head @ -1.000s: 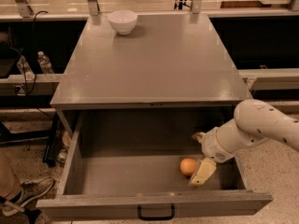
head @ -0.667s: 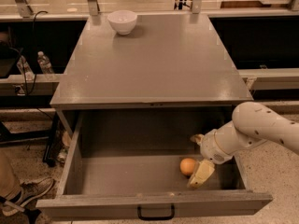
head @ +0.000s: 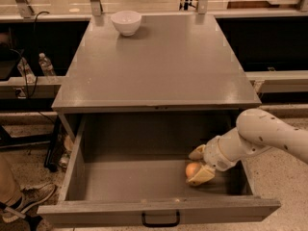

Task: Pick orange from top drawer and place on counter

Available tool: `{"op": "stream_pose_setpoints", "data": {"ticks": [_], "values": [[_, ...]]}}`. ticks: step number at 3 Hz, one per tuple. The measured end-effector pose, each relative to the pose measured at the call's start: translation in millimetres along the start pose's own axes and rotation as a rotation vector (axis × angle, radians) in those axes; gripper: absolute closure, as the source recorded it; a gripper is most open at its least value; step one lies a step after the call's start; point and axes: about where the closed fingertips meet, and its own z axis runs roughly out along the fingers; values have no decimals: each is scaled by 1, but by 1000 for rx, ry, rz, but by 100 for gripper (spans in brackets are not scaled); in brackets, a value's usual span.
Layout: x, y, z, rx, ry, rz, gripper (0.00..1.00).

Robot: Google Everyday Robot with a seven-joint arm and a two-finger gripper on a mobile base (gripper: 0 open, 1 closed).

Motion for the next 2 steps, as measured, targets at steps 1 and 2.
{"op": "stream_pose_setpoints", "data": {"ticks": [1, 2], "values": [[-3, 1, 5, -9, -5, -4, 64], [-14, 3, -7, 1, -56, -22, 87]]}}
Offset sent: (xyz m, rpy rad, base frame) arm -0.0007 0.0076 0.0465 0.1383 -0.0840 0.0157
